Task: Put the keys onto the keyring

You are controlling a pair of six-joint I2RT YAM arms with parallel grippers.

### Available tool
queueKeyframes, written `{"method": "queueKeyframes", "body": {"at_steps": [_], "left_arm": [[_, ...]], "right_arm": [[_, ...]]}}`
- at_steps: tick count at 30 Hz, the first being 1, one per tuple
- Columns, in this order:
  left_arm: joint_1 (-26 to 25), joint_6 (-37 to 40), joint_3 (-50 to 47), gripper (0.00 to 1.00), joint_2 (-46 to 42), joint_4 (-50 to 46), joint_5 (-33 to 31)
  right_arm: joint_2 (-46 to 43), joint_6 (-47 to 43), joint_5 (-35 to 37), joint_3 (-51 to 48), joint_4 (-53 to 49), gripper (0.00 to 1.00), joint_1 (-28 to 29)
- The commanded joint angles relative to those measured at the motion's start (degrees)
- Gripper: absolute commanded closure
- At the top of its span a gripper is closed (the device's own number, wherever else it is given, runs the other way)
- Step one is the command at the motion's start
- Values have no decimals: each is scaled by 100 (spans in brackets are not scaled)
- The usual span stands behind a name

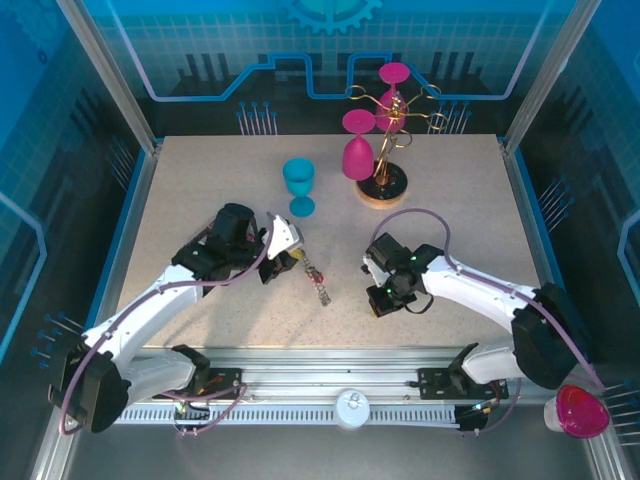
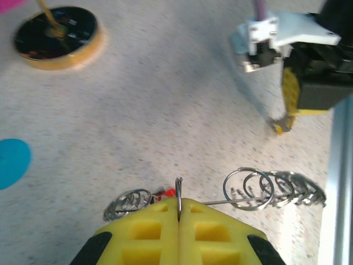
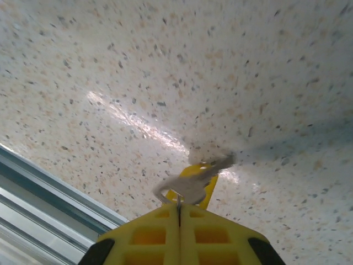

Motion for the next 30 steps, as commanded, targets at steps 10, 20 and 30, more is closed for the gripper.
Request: {"method": "queueKeyframes", "body": {"at_steps": [10, 20, 30], "left_arm": [[-100, 336, -170, 100, 162, 437, 159], [-92, 301, -256, 100, 251, 512, 75], [-92, 309, -253, 100, 293, 521, 21]], "right_arm": [[1590, 50, 33, 960, 671, 100, -35], [1998, 15, 78, 1092, 708, 100, -62], [2237, -46, 149, 1336, 617, 98, -91]]}}
